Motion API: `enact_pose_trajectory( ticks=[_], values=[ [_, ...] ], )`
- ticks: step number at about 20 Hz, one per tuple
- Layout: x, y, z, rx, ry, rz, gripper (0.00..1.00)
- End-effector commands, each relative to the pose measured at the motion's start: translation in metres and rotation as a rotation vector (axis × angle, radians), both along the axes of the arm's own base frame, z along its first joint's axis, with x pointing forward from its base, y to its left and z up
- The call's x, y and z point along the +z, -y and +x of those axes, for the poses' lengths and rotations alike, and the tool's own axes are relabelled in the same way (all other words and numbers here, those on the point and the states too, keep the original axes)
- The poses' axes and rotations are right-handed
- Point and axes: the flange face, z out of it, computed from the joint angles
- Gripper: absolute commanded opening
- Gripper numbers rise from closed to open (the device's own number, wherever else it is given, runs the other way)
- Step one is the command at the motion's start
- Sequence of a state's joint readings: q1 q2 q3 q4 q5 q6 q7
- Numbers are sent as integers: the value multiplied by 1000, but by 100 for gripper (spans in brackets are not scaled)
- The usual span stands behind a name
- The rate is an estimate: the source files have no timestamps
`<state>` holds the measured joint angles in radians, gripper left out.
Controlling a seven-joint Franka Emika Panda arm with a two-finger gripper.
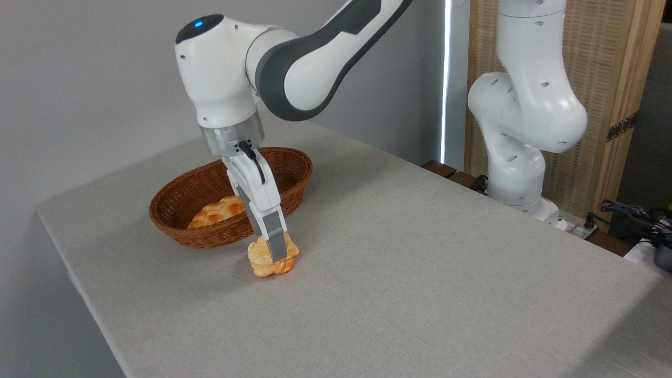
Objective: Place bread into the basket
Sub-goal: 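Close the gripper on the bread roll and grip it firmly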
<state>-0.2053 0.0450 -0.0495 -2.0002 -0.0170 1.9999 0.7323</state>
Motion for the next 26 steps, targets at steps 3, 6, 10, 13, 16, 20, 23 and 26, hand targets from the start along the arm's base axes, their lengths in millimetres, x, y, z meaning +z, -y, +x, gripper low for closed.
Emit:
enact_pose_trajectory(
  ticks=[3,6,10,13,16,20,23,26],
  values=[
    [-13,0,5,-14,2,10,100],
    [-14,-3,7,-11,9,8,100],
    [-16,-11,9,-73,15,46,73],
    [-16,-13,10,-89,13,45,32],
    [-16,-13,10,-89,13,45,25],
    [-16,-13,10,-89,13,45,25],
    [-15,-13,10,-89,15,45,25],
    [-15,-13,10,-86,14,44,25]
  ],
)
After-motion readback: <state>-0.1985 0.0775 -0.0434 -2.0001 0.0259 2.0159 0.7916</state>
